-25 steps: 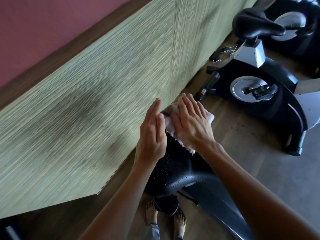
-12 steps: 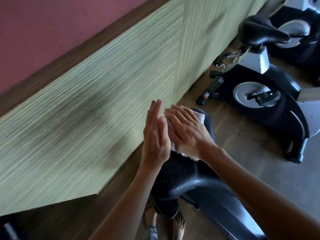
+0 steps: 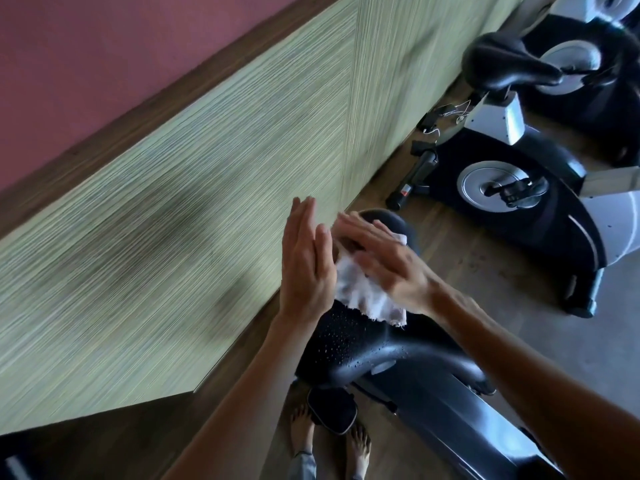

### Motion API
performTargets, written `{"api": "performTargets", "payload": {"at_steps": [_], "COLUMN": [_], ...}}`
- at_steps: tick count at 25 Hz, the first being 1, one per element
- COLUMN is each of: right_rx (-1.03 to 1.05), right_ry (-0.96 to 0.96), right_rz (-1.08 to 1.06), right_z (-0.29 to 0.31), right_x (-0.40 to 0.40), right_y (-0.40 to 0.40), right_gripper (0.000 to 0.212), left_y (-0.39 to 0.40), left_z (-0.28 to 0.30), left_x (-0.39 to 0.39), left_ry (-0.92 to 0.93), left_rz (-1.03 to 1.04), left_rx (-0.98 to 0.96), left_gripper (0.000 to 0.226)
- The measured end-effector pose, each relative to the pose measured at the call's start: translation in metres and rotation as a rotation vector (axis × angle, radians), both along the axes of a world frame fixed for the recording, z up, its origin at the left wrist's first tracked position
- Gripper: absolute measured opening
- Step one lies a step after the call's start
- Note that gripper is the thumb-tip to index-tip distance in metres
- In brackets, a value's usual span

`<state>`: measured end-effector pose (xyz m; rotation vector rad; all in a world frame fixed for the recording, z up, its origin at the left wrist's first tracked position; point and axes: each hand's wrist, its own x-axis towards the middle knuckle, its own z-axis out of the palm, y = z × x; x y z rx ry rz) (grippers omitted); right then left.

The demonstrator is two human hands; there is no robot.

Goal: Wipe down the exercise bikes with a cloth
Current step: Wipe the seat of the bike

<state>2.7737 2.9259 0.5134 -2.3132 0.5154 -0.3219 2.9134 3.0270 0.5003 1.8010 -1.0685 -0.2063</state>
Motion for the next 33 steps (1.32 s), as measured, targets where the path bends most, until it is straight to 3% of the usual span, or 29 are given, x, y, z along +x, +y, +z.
{"api": "performTargets", "payload": {"at_steps": [2,4,8,12,15,19,22,25,27,33], "right_rx": [0.139,0.111,0.138,0.008,-0.159,-0.171,-0.214,-0.188,-0.211,-0.303], "right_ry": [-0.178,-0.146,0.049,0.126,0.190,0.213,0.309,0.368,0.388,0.357], "right_rz": [-0.351,-0.664,-0.670,-0.531,-0.407,-0.376,-0.411,-0.515,-0.588,-0.746], "right_z": [0.005,0.001,-0.019,-0.027,-0.032,-0.027,-0.017,-0.015,-0.017,-0.021], "right_x": [-0.029,-0.047,-0.059,-0.063,-0.065,-0.061,-0.057,-0.043,-0.035,-0.022], "right_y": [-0.007,-0.003,0.009,0.018,0.025,0.028,0.034,0.052,0.062,0.070], "right_gripper": [0.047,0.041,0.043,0.049,0.059,0.058,0.056,0.057,0.058,0.057], "left_y": [-0.010,-0.025,-0.033,-0.043,-0.024,0.010,0.007,0.004,-0.008,-0.017], "left_z": [0.014,0.019,-0.003,-0.002,-0.007,-0.003,0.008,0.006,0.000,-0.005], "left_x": [-0.015,-0.050,-0.076,-0.039,-0.035,-0.062,-0.053,-0.014,0.004,0.032], "left_ry": [-0.274,-0.492,-0.714,-0.748,-0.702,-0.655,-0.601,-0.724,-0.751,-0.532], "left_rz": [-0.039,-0.070,-0.194,-0.179,-0.058,0.030,-0.182,-0.403,-0.409,-0.460], "left_rx": [0.199,0.417,0.552,0.575,0.599,0.662,0.608,0.479,0.454,0.423], "left_gripper": [0.065,0.076,0.075,0.070,0.069,0.073,0.076,0.066,0.061,0.065]}}
